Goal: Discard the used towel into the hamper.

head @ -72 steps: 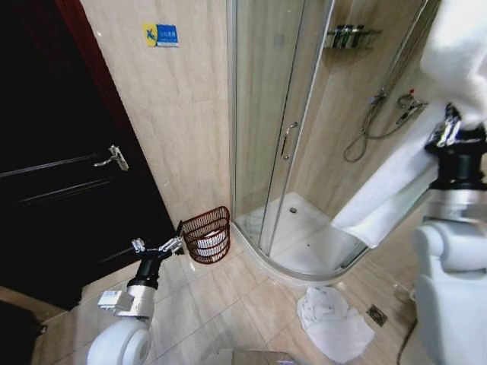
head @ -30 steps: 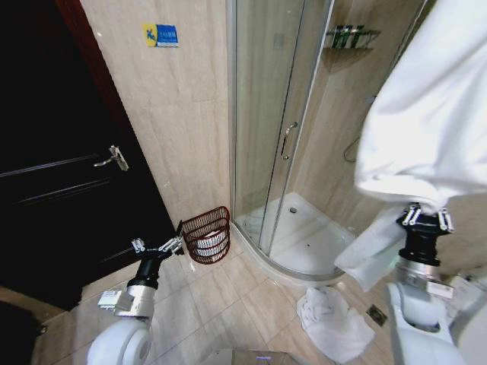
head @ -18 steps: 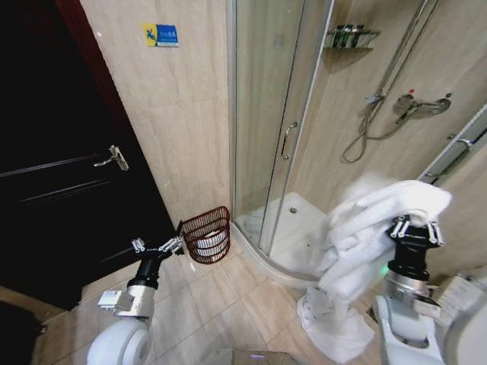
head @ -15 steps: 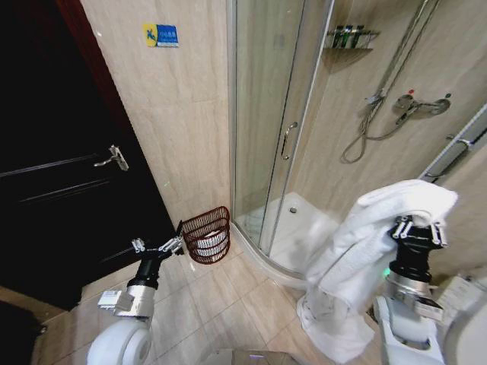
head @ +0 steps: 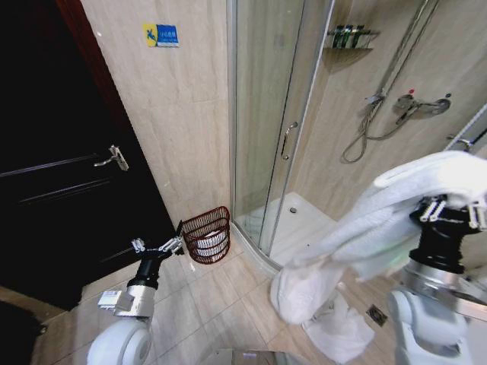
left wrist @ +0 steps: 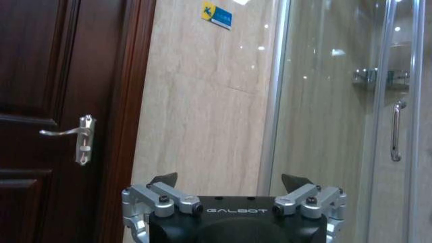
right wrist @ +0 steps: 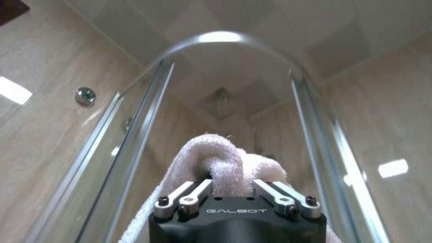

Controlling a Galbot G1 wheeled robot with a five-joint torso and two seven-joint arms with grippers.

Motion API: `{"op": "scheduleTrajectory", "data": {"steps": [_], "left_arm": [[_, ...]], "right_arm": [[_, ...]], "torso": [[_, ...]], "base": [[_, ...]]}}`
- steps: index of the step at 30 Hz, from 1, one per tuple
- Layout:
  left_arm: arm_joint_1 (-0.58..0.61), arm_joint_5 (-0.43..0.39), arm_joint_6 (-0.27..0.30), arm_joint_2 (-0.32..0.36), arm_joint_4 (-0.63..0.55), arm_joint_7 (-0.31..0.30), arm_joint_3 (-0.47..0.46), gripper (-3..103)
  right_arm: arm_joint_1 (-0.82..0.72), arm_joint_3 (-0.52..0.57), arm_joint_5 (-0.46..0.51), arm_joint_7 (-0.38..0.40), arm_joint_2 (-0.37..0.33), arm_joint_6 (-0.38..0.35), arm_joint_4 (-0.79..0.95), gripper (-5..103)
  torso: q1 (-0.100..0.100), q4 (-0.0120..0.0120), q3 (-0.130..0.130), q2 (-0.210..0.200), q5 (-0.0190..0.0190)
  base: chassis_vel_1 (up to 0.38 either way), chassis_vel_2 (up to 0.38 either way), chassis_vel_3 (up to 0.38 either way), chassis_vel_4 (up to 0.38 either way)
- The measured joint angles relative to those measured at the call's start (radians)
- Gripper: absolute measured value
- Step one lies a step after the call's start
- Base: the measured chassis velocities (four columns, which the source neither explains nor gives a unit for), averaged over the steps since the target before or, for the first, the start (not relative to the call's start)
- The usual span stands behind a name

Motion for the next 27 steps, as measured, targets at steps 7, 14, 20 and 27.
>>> {"op": "scheduleTrajectory", "data": {"steps": [7,14,20,27], "left_arm": [[0.0,0.0,0.0,0.0,0.0,0.0,0.0,100],[0.0,0.0,0.0,0.0,0.0,0.0,0.0,100],[0.0,0.0,0.0,0.0,0.0,0.0,0.0,100],[0.0,0.0,0.0,0.0,0.0,0.0,0.0,100]], "right_arm": [[0.007,-0.023,0.065,-0.016,-0.036,-0.185,0.063,13],[0.023,-0.034,0.106,-0.033,-0.059,-0.276,0.075,13],[0.035,-0.041,0.105,-0.051,-0.061,-0.269,0.067,13],[0.037,-0.039,0.099,-0.053,-0.062,-0.24,0.065,13]], "torso": [[0.0,0.0003,0.0,0.0,0.0001],[0.0,0.0002,0.0,0.0,0.0002],[0.0,0.0002,0.0,0.0,0.0002],[0.0,0.0002,0.0,0.0,0.0001]], "base": [[0.0,0.0,0.0,0.0],[0.0,0.0,0.0,0.0],[0.0,0.0,0.0,0.0],[0.0,0.0,0.0,0.0]]}}
